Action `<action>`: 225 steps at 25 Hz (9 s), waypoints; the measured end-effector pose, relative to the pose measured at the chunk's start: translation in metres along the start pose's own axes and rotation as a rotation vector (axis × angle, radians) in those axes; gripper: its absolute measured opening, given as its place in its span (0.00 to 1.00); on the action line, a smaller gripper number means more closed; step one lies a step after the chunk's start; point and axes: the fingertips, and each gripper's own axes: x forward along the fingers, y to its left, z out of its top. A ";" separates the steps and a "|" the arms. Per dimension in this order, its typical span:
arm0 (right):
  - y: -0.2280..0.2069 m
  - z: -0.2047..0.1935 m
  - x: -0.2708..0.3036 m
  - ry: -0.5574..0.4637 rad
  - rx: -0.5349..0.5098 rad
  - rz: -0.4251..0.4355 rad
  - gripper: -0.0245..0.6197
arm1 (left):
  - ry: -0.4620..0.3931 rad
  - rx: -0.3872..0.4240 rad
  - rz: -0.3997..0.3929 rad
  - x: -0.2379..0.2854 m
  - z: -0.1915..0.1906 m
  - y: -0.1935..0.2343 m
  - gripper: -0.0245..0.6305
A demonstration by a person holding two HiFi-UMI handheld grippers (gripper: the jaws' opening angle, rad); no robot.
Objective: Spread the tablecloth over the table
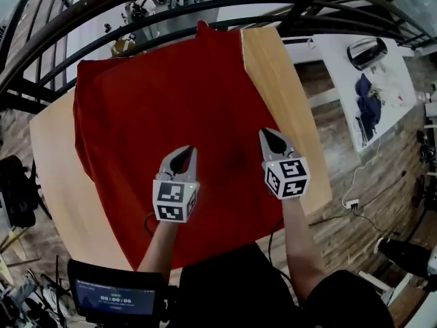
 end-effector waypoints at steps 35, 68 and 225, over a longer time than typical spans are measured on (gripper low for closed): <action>-0.145 0.037 0.279 0.330 -0.035 0.105 0.06 | 0.183 -0.212 0.282 0.124 -0.071 -0.064 0.15; -0.225 -0.051 -0.050 -0.012 0.019 0.053 0.07 | 0.101 -0.005 0.057 0.097 -0.030 -0.155 0.04; 0.384 -0.248 -0.151 0.461 -0.235 0.728 0.05 | -0.029 -0.218 0.022 -0.321 -0.230 -0.206 0.05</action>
